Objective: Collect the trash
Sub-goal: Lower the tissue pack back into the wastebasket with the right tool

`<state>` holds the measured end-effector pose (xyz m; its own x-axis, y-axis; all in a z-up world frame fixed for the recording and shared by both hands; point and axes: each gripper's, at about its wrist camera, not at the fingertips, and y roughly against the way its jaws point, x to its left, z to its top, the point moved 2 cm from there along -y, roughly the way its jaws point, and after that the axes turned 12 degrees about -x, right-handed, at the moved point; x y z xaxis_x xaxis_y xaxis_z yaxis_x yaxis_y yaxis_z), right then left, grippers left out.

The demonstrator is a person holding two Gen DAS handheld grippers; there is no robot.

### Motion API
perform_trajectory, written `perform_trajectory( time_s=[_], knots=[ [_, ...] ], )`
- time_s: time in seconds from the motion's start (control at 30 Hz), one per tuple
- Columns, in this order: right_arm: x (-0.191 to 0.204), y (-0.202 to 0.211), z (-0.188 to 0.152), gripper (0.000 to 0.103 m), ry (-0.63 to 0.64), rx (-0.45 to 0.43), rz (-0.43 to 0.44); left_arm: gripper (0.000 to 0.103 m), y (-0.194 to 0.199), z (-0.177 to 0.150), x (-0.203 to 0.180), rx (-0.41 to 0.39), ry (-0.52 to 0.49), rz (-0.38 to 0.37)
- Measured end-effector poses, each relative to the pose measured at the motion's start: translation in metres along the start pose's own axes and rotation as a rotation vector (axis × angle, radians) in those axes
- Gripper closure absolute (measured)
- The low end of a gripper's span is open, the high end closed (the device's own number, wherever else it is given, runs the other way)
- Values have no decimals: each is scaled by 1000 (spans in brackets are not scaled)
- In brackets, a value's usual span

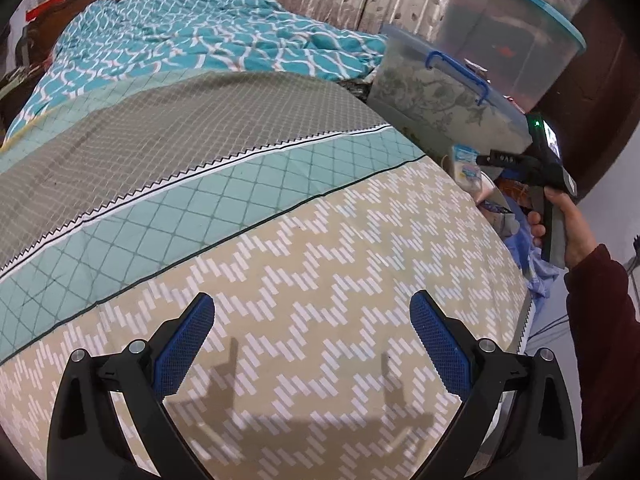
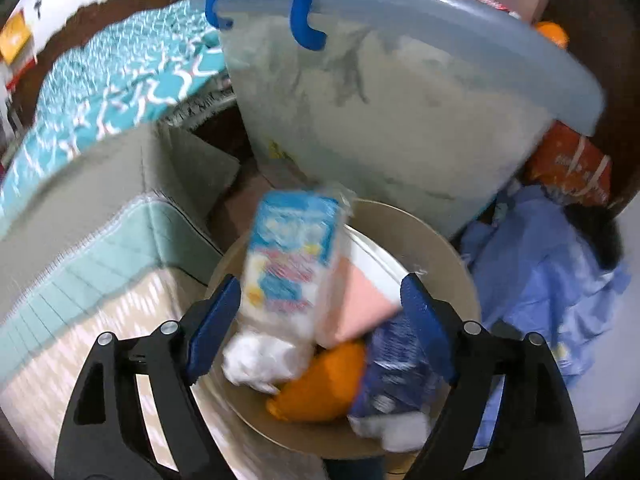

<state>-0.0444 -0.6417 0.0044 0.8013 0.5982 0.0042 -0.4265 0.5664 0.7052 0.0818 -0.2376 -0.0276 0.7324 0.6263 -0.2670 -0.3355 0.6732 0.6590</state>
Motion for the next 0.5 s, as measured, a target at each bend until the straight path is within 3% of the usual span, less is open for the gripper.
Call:
perform_trajectory(
  time_s=[0.13, 0.23, 0.37, 0.5],
  knots=[
    [21, -30, -6, 21, 78, 37, -78, 9, -6, -2, -2, 18, -18, 7],
    [27, -49, -19, 39, 112, 89, -101, 9, -9, -4, -2, 28, -29, 15],
    [23, -37, -18, 46, 129, 77, -81, 9, -10, -3, 6, 27, -9, 18],
    [13, -5, -7, 47, 171, 49, -60, 9, -14, -3, 11, 39, 20, 3]
  ],
)
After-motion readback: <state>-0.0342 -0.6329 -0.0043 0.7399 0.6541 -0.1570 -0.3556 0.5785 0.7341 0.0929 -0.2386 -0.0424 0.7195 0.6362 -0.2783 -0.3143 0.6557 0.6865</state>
